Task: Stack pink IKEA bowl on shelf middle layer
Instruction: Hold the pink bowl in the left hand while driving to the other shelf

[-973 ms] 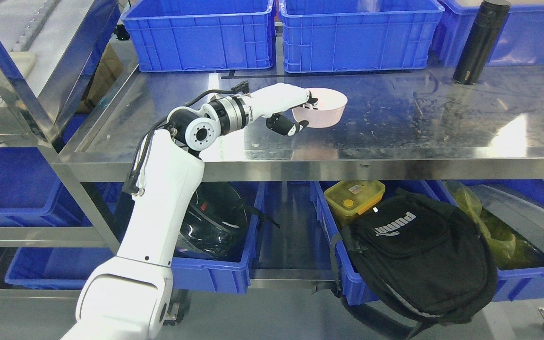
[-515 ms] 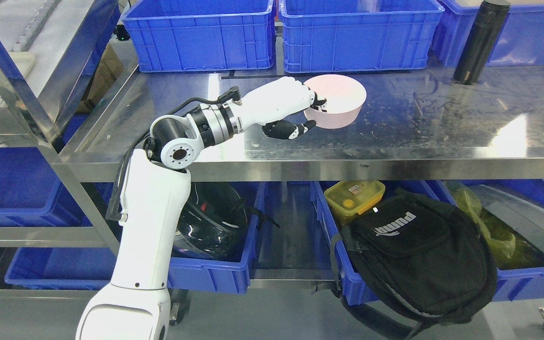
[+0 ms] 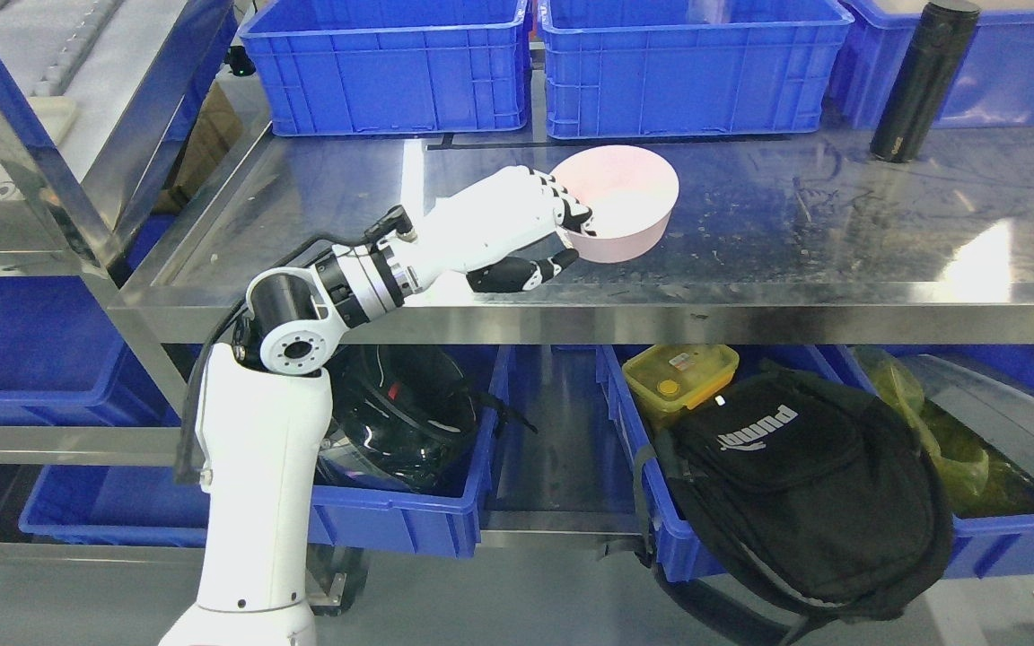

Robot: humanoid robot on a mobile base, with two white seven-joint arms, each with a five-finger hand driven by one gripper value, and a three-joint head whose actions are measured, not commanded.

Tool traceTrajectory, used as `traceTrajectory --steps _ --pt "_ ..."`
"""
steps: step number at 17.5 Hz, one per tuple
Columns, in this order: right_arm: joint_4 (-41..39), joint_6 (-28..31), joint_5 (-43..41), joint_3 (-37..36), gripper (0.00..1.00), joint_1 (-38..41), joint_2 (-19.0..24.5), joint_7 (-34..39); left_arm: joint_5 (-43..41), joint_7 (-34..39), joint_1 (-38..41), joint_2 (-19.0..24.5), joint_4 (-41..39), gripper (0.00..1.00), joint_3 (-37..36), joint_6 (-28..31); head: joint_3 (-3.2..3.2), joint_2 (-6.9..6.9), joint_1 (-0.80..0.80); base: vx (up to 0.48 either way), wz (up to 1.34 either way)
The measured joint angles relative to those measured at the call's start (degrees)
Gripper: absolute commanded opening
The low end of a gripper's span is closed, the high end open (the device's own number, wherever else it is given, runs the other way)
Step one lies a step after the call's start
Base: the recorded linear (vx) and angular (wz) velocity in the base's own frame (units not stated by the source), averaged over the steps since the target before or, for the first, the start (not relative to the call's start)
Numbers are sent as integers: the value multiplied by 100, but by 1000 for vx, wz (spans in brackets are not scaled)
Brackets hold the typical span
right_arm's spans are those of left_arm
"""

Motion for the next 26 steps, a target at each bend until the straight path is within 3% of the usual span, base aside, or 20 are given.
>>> traceTrajectory --steps 7,19,26 --pt "0 0 0 0 100 0 0 -21 211 66 433 0 -284 2 230 -2 0 0 0 -42 593" --pt "0 0 0 0 100 -3 0 19 369 86 557 0 -465 2 364 -2 0 3 0 -11 1512" --pt "0 0 0 0 100 2 0 33 565 87 552 0 -498 5 386 -3 0 3 0 89 434"
